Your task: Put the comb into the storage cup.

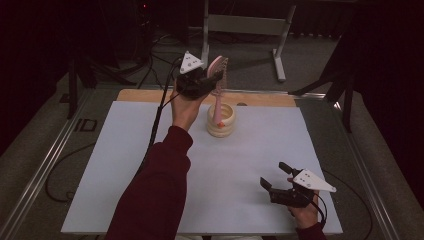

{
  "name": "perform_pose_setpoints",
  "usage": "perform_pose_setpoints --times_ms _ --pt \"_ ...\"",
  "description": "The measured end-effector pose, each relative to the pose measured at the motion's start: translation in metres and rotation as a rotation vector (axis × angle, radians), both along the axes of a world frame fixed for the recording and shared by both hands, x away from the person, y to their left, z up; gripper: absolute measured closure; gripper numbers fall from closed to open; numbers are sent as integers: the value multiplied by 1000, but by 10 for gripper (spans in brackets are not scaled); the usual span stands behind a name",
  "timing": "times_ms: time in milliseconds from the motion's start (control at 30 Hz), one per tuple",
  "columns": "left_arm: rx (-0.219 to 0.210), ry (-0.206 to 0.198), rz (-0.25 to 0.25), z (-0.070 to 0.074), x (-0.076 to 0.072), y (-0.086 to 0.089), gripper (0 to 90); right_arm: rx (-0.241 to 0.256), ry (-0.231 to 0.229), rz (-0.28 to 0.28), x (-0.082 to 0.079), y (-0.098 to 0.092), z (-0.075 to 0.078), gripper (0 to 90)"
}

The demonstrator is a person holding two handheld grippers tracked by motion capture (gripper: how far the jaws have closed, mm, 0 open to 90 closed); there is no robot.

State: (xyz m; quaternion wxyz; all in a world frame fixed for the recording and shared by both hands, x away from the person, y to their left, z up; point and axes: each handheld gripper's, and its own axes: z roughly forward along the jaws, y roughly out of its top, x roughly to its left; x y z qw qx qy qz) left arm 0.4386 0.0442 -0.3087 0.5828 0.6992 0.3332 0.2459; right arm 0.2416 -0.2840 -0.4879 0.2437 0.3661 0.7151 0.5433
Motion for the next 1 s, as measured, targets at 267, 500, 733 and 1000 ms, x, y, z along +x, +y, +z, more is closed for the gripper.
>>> perform_pose_setpoints --times_ms 267,500,733,1000 --pt "-1 -8 14 2 5 -6 657 2 4 -1 0 0 0 103" --pt "7 -11 20 1 9 -8 657 8 3 -4 1 -1 0 103" --pt "-17 -2 30 0 15 -10 657 9 3 0 2 0 -1 103" --pt "-22 -2 46 -3 23 -15 657 18 5 -6 3 -2 -1 104"
